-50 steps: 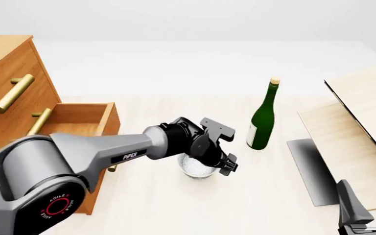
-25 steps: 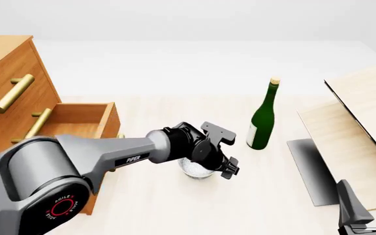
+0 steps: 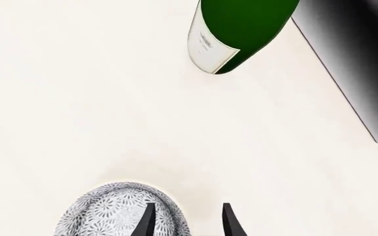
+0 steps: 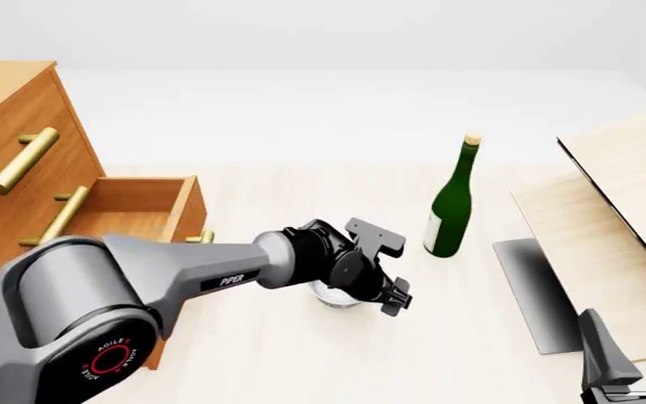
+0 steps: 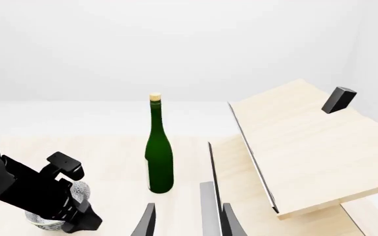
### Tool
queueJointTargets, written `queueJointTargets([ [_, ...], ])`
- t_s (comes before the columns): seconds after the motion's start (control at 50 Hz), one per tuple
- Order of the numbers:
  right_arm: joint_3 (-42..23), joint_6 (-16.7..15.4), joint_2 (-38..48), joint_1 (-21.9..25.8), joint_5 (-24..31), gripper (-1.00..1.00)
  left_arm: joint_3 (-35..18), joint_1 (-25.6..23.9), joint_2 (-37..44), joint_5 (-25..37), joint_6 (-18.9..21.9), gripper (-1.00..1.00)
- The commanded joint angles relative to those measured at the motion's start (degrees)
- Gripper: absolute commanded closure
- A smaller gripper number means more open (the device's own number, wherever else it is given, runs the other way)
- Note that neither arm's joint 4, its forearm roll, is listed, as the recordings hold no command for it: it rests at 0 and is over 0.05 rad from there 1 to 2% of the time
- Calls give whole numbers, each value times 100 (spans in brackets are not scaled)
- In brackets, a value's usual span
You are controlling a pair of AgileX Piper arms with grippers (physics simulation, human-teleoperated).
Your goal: Put the bowl in the bottom drawer of the cabinet.
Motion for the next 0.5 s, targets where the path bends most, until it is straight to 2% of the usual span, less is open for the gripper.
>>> queueJointTargets([
  [0.02,0,0,0,-1,-1,-100,19,34,18,-47,26,100],
  [0.46,0,-1,0,0,0,-100,148,-3,-129,-100,24,100],
  [0.5,0,0,0,1,0,-100,79,151,-131,-59,125,100],
])
